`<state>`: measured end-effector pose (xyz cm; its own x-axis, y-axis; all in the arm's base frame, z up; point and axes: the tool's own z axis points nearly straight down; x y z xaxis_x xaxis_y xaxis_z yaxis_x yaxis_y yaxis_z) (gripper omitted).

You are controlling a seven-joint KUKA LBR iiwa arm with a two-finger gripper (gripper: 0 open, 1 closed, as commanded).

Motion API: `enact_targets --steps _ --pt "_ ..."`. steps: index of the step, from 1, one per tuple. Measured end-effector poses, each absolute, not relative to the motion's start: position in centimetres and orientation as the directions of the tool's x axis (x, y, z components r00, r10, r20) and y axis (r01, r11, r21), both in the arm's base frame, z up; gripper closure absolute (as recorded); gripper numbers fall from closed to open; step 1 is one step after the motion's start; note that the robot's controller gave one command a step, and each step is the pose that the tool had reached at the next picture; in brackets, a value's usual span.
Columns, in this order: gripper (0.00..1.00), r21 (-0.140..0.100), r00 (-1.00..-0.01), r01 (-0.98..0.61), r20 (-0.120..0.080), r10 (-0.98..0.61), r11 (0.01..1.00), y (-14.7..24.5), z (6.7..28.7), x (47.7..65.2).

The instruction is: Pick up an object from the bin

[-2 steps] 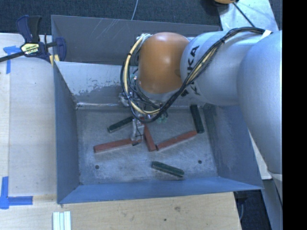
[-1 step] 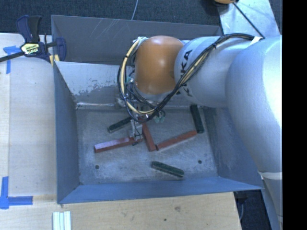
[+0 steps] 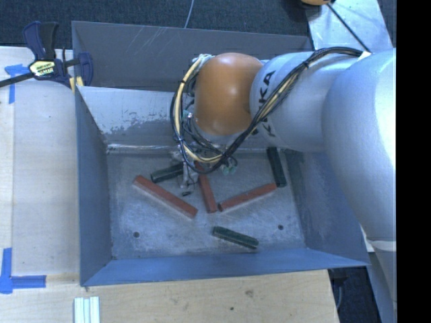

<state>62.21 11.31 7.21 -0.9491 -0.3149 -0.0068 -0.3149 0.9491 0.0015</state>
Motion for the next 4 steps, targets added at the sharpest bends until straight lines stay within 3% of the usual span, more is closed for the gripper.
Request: enact_targets --steps 2,4 --pt "1.00 0.001 -0.949 -0.314 -0.004 -0.314 0.949 11.3 7.5 62.1" --pt "1.00 0.000 -0.950 -0.313 -0.005 -0.313 0.950 11.3 9.8 62.2"
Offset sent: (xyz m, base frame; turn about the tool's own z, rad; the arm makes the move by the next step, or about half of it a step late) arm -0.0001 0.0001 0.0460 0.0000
